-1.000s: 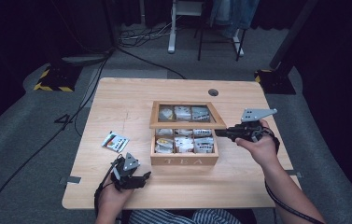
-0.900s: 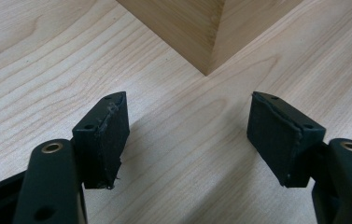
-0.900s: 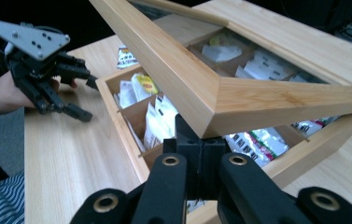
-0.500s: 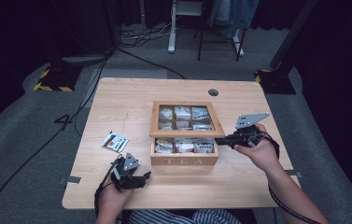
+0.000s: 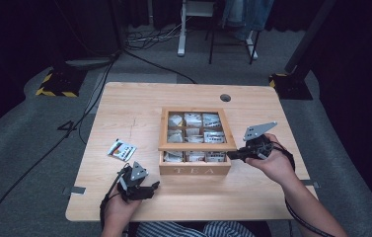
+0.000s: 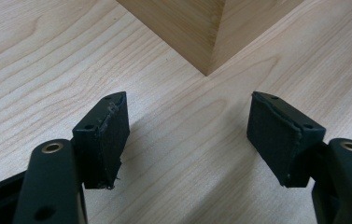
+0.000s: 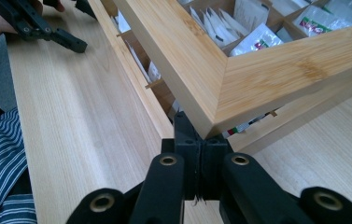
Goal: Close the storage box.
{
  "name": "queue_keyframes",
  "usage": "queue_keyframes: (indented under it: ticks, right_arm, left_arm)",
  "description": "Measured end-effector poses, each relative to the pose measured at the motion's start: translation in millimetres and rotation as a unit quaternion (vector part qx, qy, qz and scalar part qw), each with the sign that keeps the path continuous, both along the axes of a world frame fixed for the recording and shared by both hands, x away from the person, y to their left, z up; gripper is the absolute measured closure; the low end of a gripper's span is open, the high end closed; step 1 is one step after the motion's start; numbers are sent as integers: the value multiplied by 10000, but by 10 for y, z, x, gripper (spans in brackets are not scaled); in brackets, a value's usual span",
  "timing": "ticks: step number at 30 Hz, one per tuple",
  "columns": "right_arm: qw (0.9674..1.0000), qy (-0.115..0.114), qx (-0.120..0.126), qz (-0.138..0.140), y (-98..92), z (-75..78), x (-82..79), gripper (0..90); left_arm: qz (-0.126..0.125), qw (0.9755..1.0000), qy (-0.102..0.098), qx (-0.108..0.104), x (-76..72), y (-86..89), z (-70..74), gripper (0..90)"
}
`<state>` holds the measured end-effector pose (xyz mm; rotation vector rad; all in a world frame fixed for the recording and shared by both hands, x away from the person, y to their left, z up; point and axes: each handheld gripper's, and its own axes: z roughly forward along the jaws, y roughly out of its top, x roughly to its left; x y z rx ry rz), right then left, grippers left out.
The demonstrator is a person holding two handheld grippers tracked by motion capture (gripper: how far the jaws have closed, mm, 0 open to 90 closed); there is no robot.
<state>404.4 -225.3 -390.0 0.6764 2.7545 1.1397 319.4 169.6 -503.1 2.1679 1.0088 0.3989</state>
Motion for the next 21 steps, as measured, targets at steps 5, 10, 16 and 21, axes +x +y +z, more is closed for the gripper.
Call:
queue_keyframes:
  ticks: [5, 10, 16, 21]
  right_arm:
    - [10000, 40, -63, 20, 6, -13, -3, 896]
    - [9997, 108, -209, 46, 15, -30, -2, 896]
    - [9989, 207, -403, 71, 17, -60, 4, 892]
    - [9982, 285, -524, 106, 19, -72, 4, 892]
  left_arm:
    - [1, 10000, 0, -3, 0, 0, 0, 304]
    - [-4, 10000, 1, 6, 0, 1, 0, 305]
    - [-5, 10000, 5, 6, 0, 1, 0, 304]
    - [-5, 10000, 6, 5, 0, 1, 0, 304]
